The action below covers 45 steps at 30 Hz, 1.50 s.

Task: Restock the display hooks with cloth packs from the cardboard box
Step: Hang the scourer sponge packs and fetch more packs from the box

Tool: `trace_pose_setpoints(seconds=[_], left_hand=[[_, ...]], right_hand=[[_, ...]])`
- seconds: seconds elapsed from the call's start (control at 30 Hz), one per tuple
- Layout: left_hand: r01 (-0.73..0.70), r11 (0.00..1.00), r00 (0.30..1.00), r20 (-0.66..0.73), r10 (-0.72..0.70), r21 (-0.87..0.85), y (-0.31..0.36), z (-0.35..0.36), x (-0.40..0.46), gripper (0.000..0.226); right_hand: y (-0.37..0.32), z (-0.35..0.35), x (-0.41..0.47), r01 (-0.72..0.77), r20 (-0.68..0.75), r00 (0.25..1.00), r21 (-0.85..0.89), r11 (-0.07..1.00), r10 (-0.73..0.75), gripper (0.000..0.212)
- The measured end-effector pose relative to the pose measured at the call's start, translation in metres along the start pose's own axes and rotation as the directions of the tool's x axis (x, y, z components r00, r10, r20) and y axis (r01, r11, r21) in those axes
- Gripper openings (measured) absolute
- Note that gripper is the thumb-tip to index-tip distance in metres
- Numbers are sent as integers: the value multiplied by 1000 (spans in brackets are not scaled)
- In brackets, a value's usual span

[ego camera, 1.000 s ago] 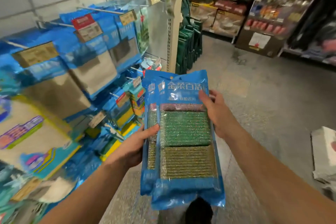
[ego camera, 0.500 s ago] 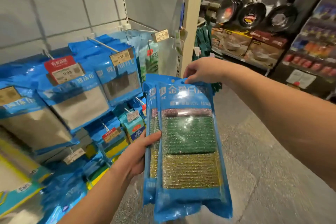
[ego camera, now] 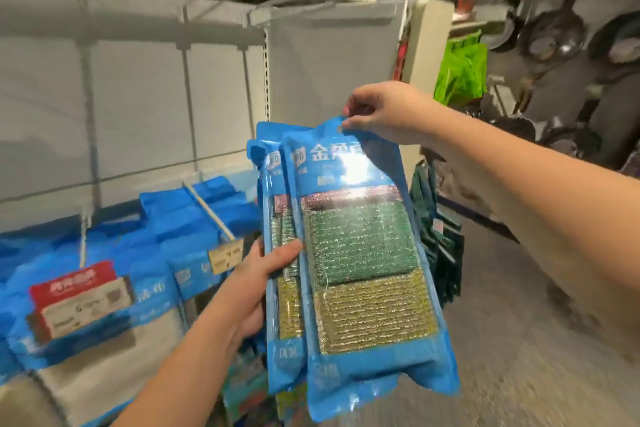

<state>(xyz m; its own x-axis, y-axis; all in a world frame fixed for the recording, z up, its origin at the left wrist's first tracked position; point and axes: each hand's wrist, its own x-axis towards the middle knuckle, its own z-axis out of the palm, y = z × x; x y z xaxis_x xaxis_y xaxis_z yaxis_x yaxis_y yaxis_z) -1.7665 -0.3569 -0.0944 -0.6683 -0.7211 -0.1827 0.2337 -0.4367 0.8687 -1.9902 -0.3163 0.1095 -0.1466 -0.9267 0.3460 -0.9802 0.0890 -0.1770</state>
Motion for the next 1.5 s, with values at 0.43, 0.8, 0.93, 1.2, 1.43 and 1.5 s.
trace_pose_setpoints(seconds=[0.43, 0.8, 0.93, 1.2, 1.43, 1.5], left_hand=[[-185, 980, 983, 15, 185, 78, 112, 3, 97, 70], [-219, 972, 975, -2, 220, 90, 126, 9, 113, 80], [-269, 956, 960, -44, 276, 113, 129, 13, 113, 72], [-288, 949, 953, -57, 297, 127, 130, 7, 115, 78], [-301, 943, 947, -70, 313, 143, 133, 11, 110, 64], [-310, 937, 939, -100, 328, 160, 133, 10, 107, 64]], right_hand=[[35, -35, 116, 21, -276, 961, 84, 996, 3, 21], [61, -46, 147, 50, -673, 739, 80, 995, 17, 23], [62, -46, 155, 8, -696, 714, 118, 993, 77, 26], [57, -42, 165, -20, -649, 725, 311, 950, 228, 26], [53, -38, 173, -34, -664, 709, 307, 951, 239, 18], [56, -37, 175, -40, -666, 708, 295, 955, 236, 21]])
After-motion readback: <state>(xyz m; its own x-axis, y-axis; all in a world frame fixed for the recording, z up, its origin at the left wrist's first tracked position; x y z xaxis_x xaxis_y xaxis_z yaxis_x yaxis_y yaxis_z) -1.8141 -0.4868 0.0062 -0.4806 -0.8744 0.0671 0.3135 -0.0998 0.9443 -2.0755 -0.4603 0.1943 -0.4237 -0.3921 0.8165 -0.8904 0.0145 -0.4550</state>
